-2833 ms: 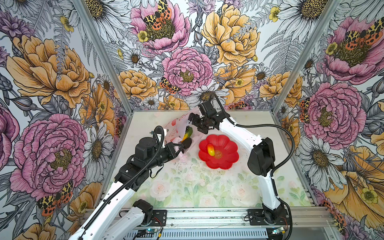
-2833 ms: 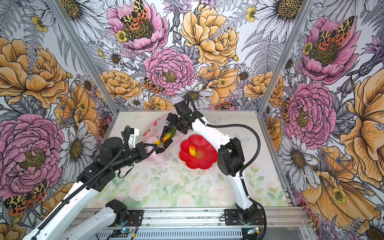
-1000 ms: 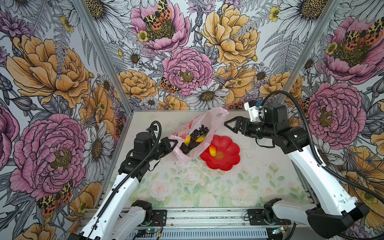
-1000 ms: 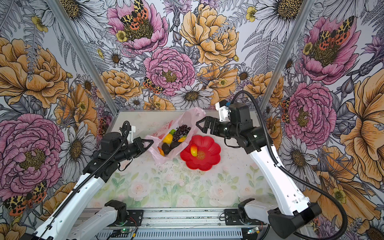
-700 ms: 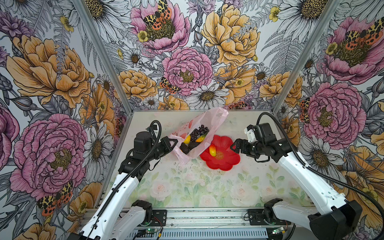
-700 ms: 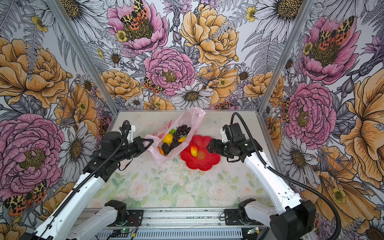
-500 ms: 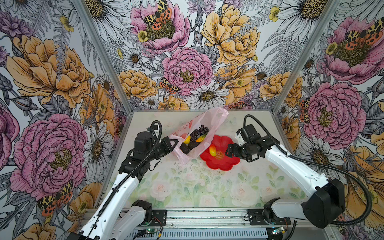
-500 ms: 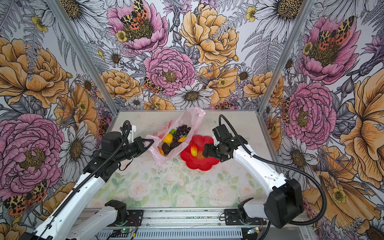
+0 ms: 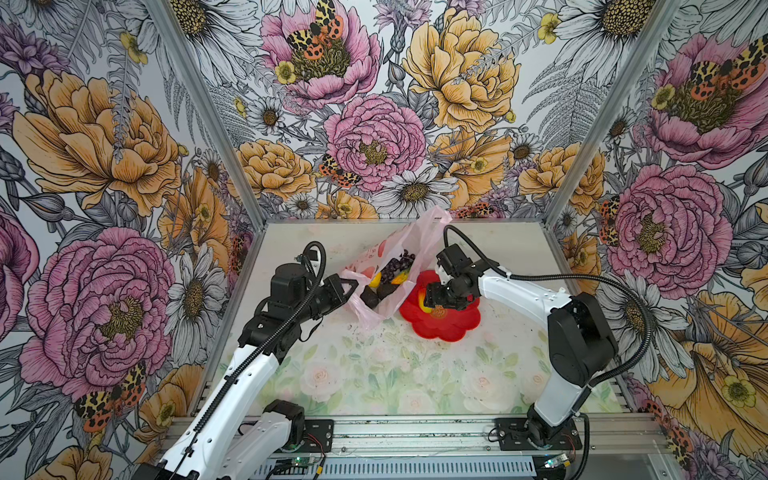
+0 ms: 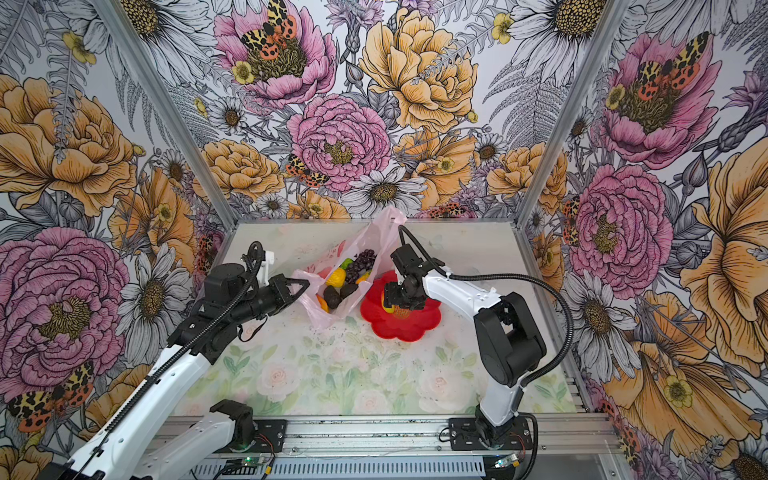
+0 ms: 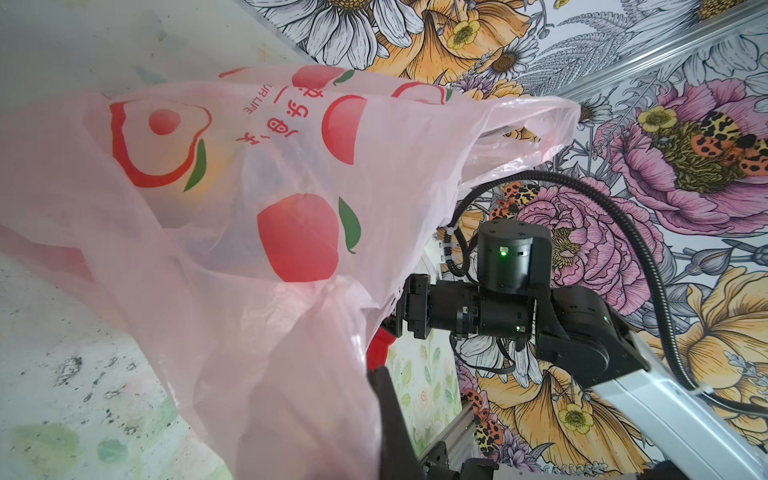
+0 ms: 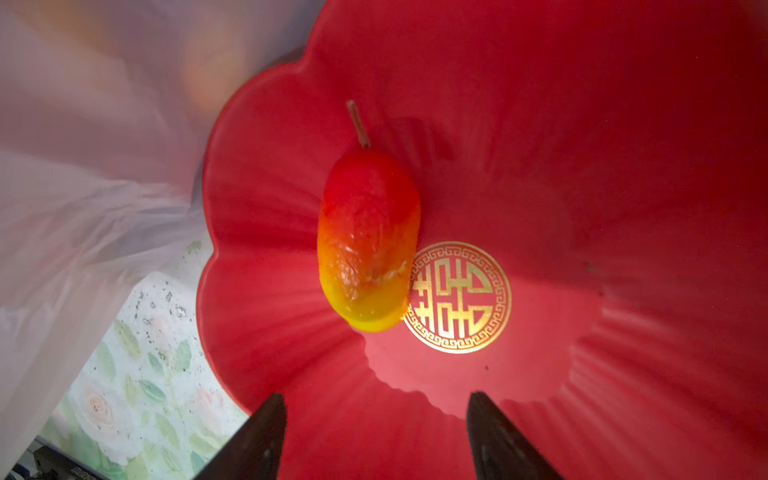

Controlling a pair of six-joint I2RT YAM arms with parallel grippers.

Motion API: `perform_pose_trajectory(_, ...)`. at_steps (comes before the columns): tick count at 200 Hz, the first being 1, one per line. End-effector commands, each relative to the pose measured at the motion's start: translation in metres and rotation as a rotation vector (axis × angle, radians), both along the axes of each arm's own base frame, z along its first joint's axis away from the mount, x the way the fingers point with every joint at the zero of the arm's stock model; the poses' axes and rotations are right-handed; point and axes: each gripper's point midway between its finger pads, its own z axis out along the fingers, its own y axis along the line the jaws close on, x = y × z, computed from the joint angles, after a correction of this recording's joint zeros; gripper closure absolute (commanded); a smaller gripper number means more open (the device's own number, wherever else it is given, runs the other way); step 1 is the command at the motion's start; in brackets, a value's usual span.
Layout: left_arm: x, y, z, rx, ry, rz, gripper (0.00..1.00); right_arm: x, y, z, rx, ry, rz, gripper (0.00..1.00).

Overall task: Place the fruits into the plastic bag
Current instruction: 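Lower the right gripper onto the red-yellow mango on the plate and grasp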

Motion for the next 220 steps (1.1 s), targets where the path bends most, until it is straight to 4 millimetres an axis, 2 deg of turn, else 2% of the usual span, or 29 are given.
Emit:
perform_pose_trajectory(1,0.0,-0.001,0.009,0.003,-0.029,-0.004,1.0,0.02,0.017,0.004,0.043,-0.042,0.003,0.32)
perform_pose_trajectory(47,-0.002,-0.001,0.007,0.013,-0.024,-0.006,1.0,0.033,0.026,-0.009,0.036,-0.027,0.016,0.36)
perform_pose_trajectory(114,-0.002,-0.002,0.005,0.024,-0.021,-0.012,1.0,0.033,0.028,-0.026,0.006,-0.003,0.018,0.44)
perform_pose_trajectory(175,-0.003,-0.002,0.003,0.02,-0.016,-0.012,1.0,0.032,0.026,-0.027,-0.006,-0.006,0.007,0.57)
perform_pose_trajectory(183,-0.003,-0.002,0.003,0.021,-0.015,-0.013,1.0,0.032,0.026,-0.026,-0.004,-0.006,0.009,0.56)
perform_pose_trajectory(209,-0.004,-0.002,0.002,0.017,-0.013,-0.012,1.0,0.031,0.027,-0.029,-0.013,-0.004,0.015,0.42)
perform_pose_trajectory(220,-0.004,-0.001,0.002,0.014,-0.011,-0.008,1.0,0.031,0.026,-0.031,-0.021,-0.002,0.013,0.4)
